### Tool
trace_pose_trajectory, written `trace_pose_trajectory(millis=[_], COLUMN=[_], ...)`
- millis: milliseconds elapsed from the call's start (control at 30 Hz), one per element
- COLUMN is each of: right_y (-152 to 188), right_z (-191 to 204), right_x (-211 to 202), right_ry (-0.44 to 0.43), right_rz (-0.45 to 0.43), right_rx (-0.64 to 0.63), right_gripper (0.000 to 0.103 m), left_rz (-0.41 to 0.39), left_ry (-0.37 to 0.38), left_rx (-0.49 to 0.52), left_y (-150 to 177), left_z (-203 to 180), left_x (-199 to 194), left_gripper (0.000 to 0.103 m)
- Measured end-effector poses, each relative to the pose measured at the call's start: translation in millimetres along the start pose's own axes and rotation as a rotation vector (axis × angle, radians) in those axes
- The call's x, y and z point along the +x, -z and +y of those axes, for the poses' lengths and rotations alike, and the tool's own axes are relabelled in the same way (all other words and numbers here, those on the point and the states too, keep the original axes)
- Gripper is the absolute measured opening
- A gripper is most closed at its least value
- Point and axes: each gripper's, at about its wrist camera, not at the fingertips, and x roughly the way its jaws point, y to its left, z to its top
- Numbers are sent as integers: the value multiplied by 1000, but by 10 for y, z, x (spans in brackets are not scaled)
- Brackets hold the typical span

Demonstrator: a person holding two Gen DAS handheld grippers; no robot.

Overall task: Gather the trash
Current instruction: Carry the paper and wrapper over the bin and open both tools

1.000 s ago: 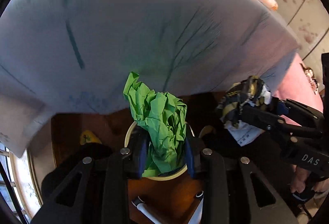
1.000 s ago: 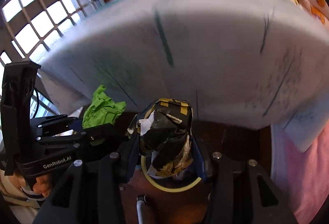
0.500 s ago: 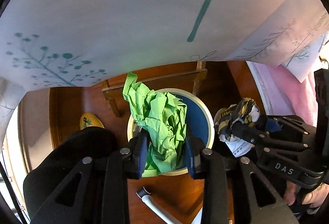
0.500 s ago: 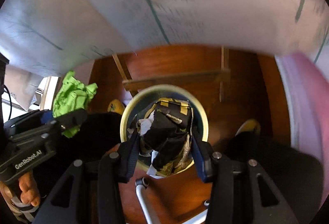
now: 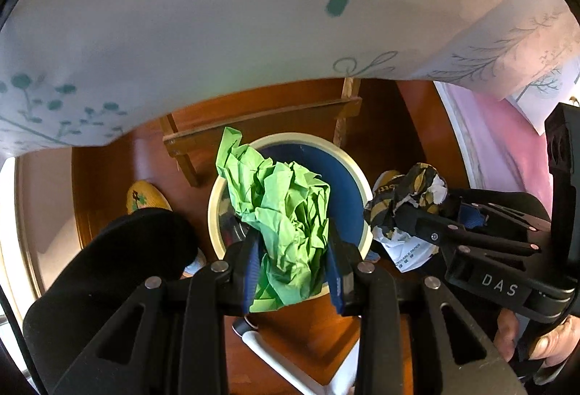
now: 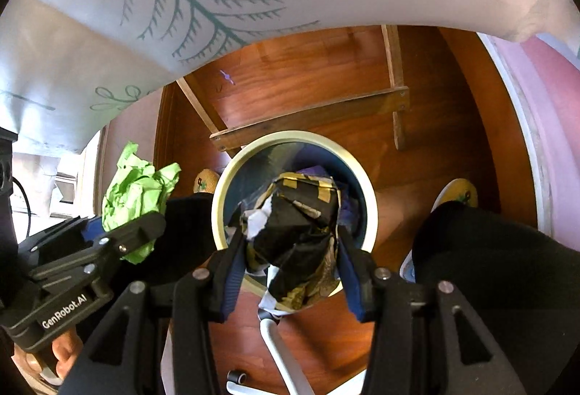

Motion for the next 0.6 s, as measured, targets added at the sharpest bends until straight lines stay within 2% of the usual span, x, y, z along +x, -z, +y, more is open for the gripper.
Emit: trace_pose_trajectory(millis=[433,533,600], right_y=[6,-8,-19], right_z=[73,56,47], right_x=[90,104,113], right_ry=[9,-3,-17], right_rz=[17,24,26], right_rx=[-35,-23,-18], right_gripper=[50,50,51], left_rz=[55,60,63], left_ry=[63,58,48], left_rx=[-65,-77,-84], left_y=[55,67,70], left_z=[118,143,161], left_x=[204,220,212], left_gripper=[32,37,50])
